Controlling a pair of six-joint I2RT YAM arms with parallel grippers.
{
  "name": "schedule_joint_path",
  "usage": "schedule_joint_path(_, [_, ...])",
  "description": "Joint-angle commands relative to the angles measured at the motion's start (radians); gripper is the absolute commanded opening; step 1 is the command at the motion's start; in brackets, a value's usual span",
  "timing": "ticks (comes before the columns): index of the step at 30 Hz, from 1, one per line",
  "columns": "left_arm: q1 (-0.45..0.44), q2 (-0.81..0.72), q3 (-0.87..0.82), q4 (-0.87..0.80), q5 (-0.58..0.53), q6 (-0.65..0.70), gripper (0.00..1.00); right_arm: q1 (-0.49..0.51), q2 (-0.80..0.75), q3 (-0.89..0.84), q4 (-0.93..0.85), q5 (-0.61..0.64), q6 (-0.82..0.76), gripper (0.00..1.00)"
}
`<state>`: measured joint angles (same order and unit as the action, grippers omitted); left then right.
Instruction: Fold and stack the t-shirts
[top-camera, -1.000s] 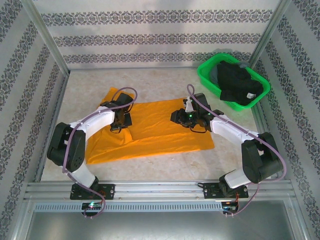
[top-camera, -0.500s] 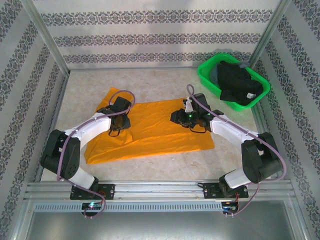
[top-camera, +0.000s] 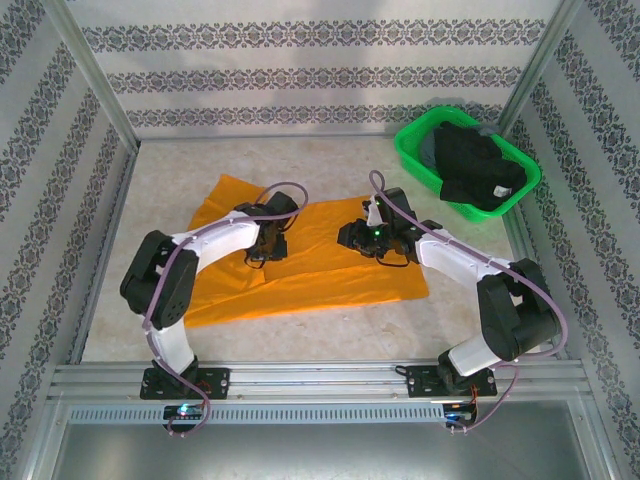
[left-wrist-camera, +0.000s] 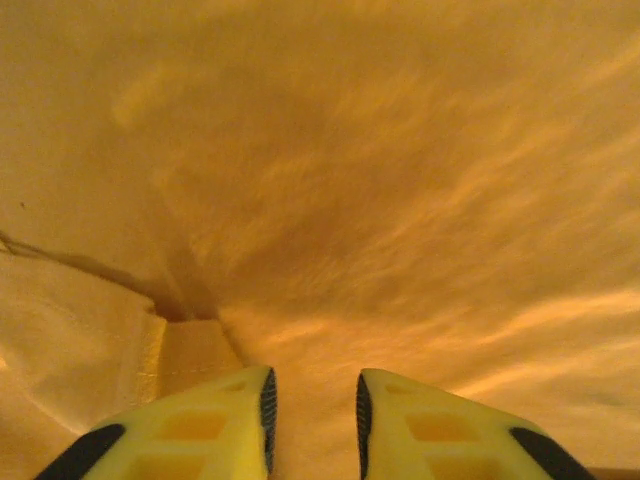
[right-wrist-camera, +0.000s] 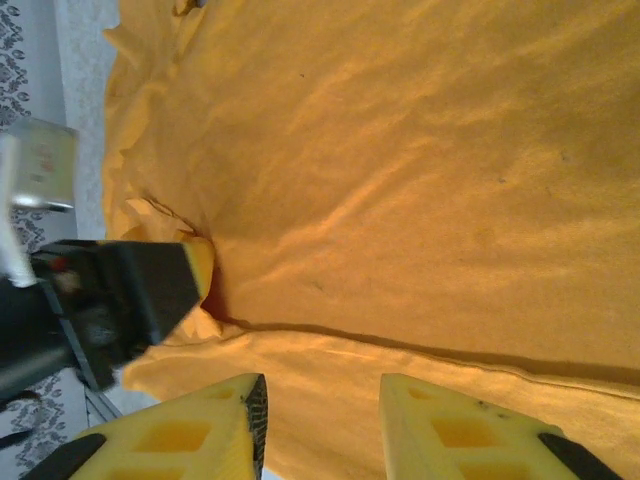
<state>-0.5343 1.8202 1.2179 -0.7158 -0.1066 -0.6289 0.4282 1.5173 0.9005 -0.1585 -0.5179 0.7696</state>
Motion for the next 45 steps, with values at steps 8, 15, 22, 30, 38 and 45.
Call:
schedule_joint_path(8, [-0.061, 0.024, -0.011, -0.078, -0.162, 0.098, 0.43, -0.009, 0.004, 0.013, 0.027, -0.023, 0.015, 0.40])
schedule_joint_path(15, [-0.064, 0.041, -0.035, -0.074, -0.217, 0.121, 0.38, -0.009, 0.010, 0.011, 0.032, -0.028, 0.020, 0.40])
schedule_joint_path(22, [-0.062, 0.050, -0.041, -0.093, -0.250, 0.109, 0.36, -0.009, 0.004, 0.002, 0.030, -0.030, 0.020, 0.40])
schedule_joint_path(30, [-0.063, 0.050, -0.066, -0.085, -0.250, 0.091, 0.30, -0.009, 0.004, 0.007, 0.030, -0.031, 0.020, 0.40])
schedule_joint_path(38, [-0.062, 0.038, -0.084, -0.054, -0.256, 0.092, 0.15, -0.009, -0.008, 0.002, 0.018, -0.031, 0.016, 0.39])
schedule_joint_path(45, [-0.062, -0.002, -0.079, -0.042, -0.266, 0.085, 0.01, -0.009, -0.019, -0.005, 0.013, -0.031, 0.011, 0.39])
